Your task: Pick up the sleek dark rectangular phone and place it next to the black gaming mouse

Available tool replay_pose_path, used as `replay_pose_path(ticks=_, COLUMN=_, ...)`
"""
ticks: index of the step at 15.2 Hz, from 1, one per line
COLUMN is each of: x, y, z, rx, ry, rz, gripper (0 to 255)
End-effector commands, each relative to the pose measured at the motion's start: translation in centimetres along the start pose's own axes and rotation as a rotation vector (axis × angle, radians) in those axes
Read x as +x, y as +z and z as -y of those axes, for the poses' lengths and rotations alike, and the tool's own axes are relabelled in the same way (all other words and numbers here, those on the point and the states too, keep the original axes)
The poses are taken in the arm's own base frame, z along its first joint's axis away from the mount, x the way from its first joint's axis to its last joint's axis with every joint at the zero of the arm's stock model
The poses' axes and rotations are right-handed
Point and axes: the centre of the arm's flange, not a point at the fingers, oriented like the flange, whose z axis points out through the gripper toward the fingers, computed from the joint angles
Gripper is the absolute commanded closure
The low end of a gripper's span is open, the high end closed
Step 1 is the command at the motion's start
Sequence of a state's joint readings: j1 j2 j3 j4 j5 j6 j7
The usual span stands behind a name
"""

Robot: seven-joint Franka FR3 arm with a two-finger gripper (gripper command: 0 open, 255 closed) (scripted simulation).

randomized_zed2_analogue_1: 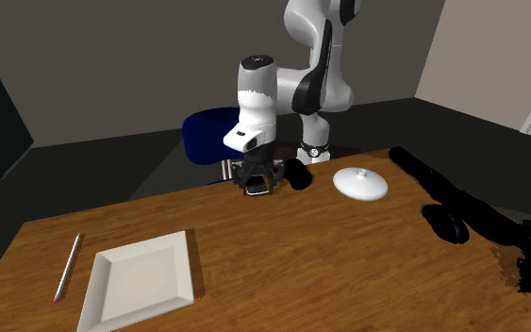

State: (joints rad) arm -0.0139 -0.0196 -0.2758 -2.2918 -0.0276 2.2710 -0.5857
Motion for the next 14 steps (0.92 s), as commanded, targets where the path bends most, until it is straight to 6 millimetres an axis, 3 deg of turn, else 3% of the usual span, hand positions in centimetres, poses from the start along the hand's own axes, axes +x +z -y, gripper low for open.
replay_pose_path(ticks=1, x=0.0, y=-1.1, z=0.0, rx=0.000, ry=0.000, rz=0.000, gripper=255)
replay_pose_path(ticks=14, x=-0.1, y=-7.9, z=-0.1, rx=0.000, ry=0.000, rz=0.000, gripper=255)
